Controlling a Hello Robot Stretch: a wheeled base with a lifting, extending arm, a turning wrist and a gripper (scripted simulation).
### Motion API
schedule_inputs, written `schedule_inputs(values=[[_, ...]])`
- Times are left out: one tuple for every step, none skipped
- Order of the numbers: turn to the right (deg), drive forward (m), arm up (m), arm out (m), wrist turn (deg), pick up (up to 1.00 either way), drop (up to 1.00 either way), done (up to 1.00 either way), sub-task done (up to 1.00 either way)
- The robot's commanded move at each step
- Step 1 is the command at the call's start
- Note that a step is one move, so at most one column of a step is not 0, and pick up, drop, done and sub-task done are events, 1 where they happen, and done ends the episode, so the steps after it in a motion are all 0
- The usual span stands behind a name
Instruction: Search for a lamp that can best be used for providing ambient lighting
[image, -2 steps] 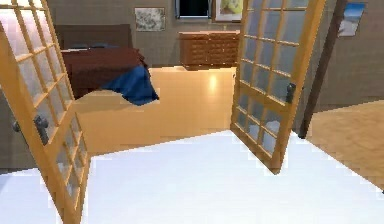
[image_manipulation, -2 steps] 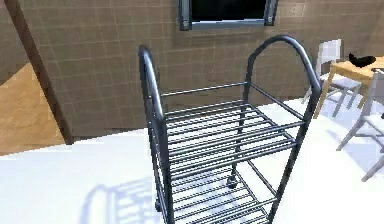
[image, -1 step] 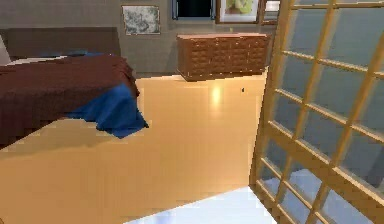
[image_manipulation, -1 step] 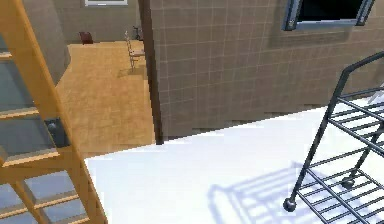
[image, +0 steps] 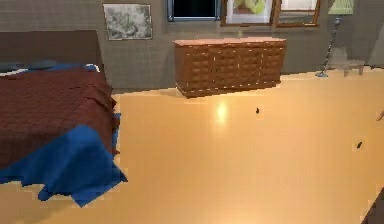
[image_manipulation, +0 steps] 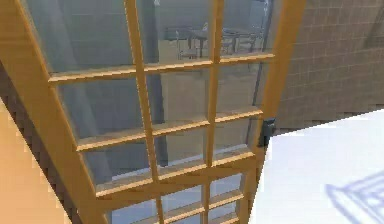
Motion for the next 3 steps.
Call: schedule_inputs(values=[[0.0, 0.4, 0.0, 0.0, 0.0, 0.0, 0.0, 0.0, 0.0], [21.0, 0.0, 0.0, 0.0, 0.0, 0.0, 0.0, 0.0, 0.0], [3.0, 0.0, 0.0, 0.0, 0.0, 0.0, 0.0, 0.0, 0.0]])
